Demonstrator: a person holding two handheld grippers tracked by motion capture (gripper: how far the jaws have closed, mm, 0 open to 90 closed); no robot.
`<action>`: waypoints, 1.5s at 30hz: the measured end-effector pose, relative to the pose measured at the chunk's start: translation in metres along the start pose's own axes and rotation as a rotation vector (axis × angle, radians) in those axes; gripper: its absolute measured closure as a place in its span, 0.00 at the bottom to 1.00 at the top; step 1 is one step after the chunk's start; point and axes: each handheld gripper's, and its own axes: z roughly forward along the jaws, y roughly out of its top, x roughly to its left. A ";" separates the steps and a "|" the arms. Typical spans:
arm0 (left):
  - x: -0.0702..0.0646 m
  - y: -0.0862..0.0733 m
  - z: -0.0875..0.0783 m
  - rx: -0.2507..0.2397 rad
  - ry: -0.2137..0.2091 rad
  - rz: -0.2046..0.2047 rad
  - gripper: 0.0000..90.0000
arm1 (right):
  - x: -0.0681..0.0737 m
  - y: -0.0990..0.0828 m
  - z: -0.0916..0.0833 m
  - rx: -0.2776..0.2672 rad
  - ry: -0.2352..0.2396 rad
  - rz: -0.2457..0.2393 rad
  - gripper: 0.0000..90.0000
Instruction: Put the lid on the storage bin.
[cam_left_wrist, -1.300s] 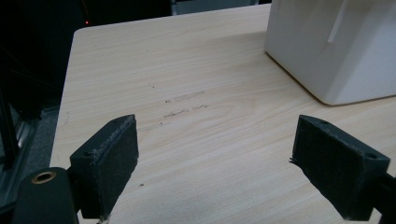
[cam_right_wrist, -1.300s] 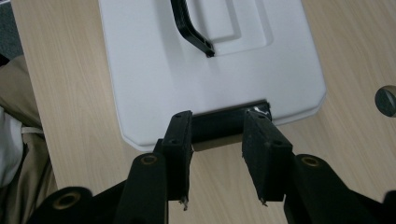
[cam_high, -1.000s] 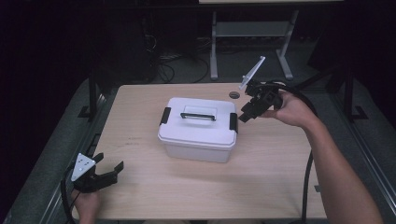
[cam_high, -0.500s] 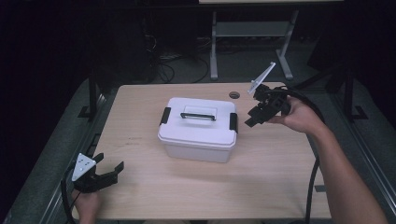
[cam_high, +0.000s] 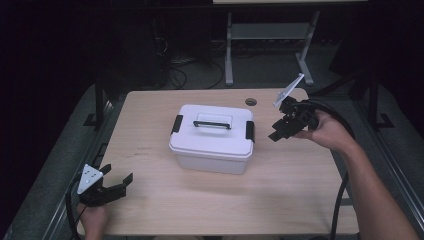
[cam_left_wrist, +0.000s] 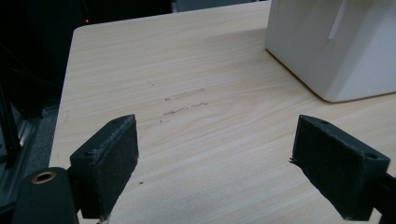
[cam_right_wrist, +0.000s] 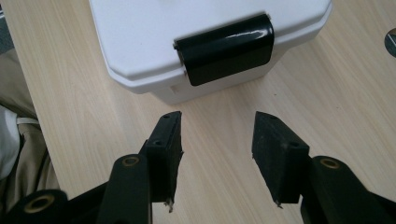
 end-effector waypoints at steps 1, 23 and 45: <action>0.000 0.000 0.000 -0.002 0.001 -0.002 0.15 | 0.000 -0.001 0.000 -0.001 0.001 0.001 0.58; -0.001 0.000 0.001 0.002 0.000 0.004 0.15 | 0.002 -0.037 0.008 -0.018 0.014 0.051 0.55; -0.002 0.000 0.001 0.011 -0.001 0.007 0.15 | -0.001 -0.074 0.022 -0.024 0.032 0.108 0.54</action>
